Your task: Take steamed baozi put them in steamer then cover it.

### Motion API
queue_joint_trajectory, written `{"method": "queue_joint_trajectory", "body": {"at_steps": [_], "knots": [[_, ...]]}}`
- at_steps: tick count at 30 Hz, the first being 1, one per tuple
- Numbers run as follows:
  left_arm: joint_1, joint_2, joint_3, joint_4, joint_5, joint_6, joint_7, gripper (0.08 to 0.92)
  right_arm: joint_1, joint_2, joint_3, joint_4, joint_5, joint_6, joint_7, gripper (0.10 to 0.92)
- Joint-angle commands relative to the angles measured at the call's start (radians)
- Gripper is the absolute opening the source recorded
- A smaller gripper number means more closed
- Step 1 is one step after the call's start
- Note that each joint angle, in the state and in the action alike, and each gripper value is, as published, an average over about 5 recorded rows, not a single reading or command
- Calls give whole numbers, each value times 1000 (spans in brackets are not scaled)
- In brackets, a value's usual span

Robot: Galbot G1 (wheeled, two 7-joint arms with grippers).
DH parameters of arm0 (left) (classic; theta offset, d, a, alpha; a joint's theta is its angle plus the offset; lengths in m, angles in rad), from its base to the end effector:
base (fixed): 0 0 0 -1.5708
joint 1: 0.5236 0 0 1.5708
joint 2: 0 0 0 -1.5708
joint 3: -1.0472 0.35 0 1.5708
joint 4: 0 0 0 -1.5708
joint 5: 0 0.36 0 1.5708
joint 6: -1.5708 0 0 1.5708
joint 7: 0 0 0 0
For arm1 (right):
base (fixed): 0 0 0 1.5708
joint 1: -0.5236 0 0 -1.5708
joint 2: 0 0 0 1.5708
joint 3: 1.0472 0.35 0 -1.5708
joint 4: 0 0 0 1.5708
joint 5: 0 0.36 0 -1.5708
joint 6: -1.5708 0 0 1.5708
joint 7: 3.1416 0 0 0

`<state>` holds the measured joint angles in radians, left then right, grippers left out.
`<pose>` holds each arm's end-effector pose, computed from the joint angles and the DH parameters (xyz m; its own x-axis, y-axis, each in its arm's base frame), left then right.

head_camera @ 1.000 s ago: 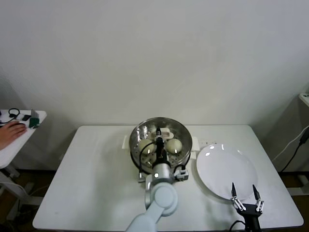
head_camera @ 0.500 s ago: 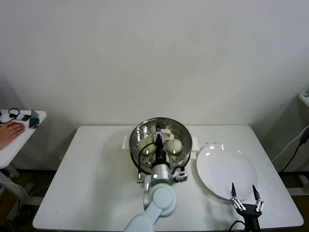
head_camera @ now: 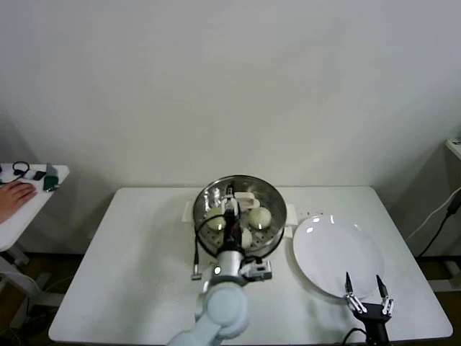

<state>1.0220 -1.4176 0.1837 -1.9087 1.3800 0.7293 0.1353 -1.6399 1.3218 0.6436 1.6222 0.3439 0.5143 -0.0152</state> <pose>0.2647 -0.1829 -0.2550 -0.9992 0.0350 -0.0216 -0.0139 0.2073 0.9782 0.1225 -0.1234 -0.4571 -0.9930 0.1176 -0.0046 0.1175 0.9927 0.0258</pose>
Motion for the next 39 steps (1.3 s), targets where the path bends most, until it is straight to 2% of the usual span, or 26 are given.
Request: {"method": "queue_joint_trajectory", "body": {"at_steps": [1, 3, 5, 11, 14, 18, 26, 32, 39], "knots": [[155, 162, -262, -264, -700, -298, -308, 821, -16, -7, -8, 57, 32, -67, 38, 823], [211, 183, -385, -286, -892, -368, -364, 822, -22, -13, -9, 75, 26, -76, 36, 823], [272, 188, -510, -306, -1044, -446, -381, 823, -25, -17, -10, 91, 16, -92, 34, 823], [479, 167, -823, -264, -1429, -680, -301, 823, -21, -16, -4, 101, -15, -109, 28, 823], [565, 170, -903, -196, -1556, -780, -268, 823, -17, -19, -3, 96, -20, -112, 29, 823], [641, 179, -910, -111, -1686, -878, -252, 823, -11, -28, -7, 82, -24, -118, 23, 823], [664, 141, -838, 67, -1675, -1038, -191, 823, 1, -48, -16, 63, -17, -119, 7, 823], [655, 121, -811, 143, -1660, -1068, -179, 823, -1, -62, -23, 64, 10, -120, -6, 823], [643, 106, -795, 174, -1646, -1070, -167, 823, 0, -66, -30, 57, 11, -115, -14, 823]]}}
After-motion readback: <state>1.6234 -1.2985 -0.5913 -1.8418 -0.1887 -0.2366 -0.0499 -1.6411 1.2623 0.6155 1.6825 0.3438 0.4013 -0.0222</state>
